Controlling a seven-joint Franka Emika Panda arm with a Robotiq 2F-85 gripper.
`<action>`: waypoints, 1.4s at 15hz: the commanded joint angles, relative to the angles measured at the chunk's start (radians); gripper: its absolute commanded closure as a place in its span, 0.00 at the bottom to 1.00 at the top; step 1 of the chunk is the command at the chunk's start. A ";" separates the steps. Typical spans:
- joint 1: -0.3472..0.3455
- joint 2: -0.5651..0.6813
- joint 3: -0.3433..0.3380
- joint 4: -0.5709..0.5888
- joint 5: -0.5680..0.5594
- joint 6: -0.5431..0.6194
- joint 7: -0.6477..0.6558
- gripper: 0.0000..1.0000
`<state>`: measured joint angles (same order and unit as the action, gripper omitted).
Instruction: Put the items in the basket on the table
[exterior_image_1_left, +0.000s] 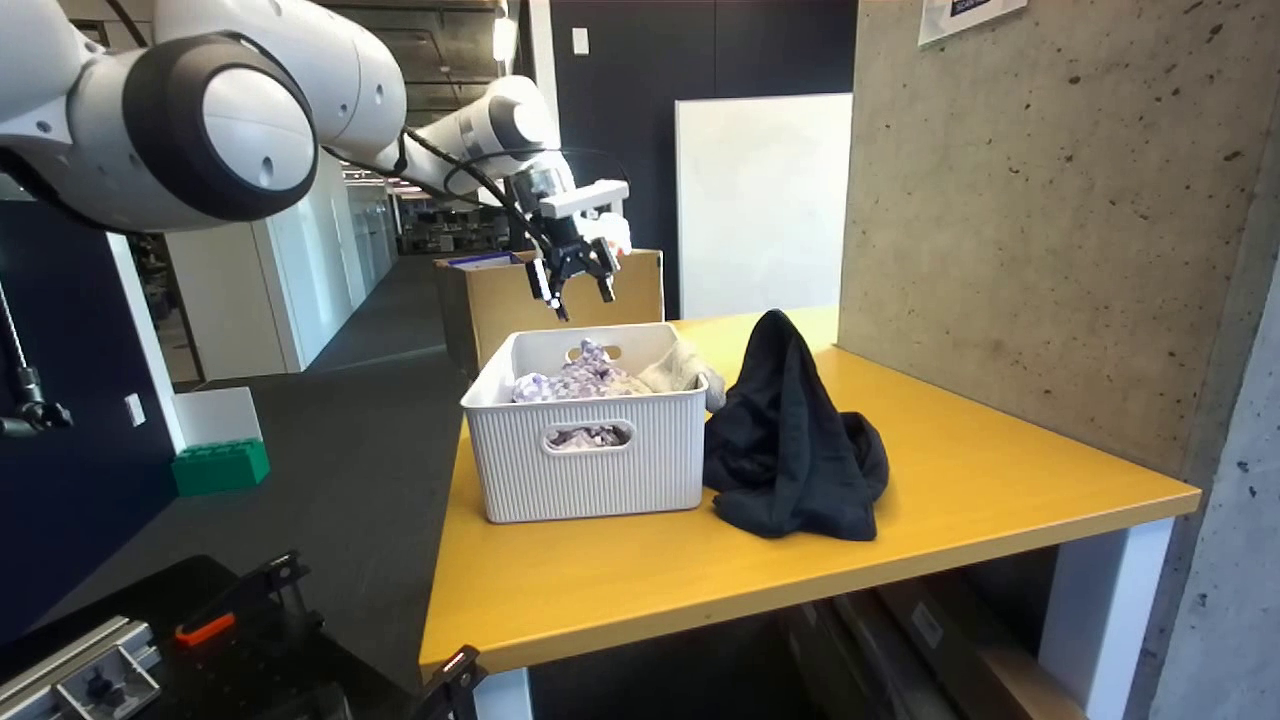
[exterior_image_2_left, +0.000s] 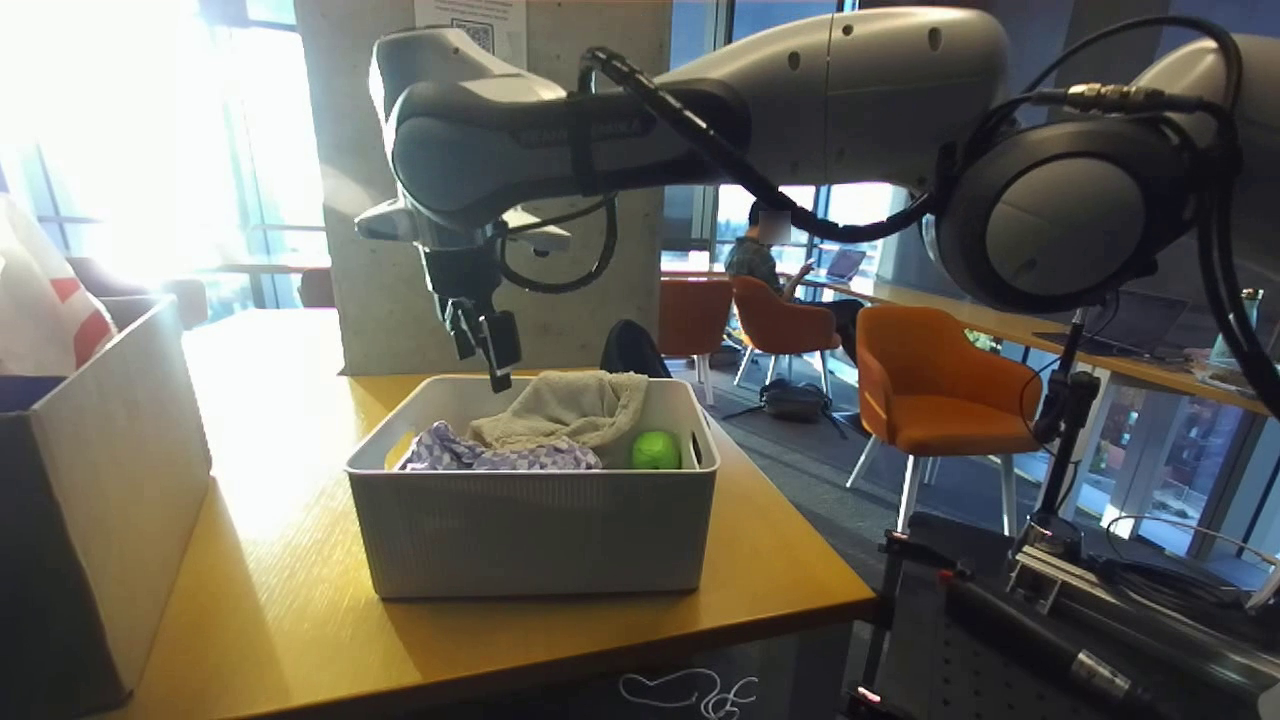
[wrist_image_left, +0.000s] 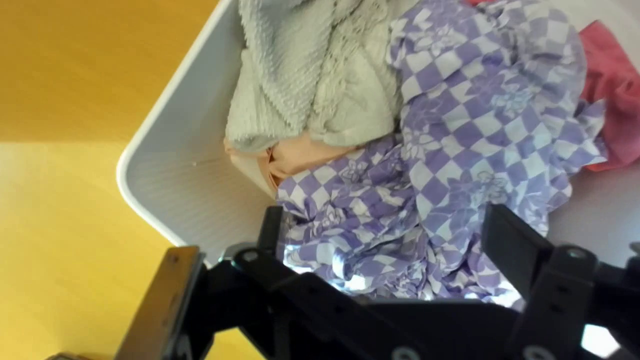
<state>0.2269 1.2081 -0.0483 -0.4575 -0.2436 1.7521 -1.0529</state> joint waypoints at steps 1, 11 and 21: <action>-0.022 0.098 0.040 0.036 0.023 0.142 -0.121 0.00; -0.024 0.173 0.078 0.017 0.061 0.238 -0.269 0.42; 0.001 0.078 0.060 -0.016 0.054 0.186 -0.208 1.00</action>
<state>0.2217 1.3453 0.0193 -0.4521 -0.2025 1.9834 -1.2766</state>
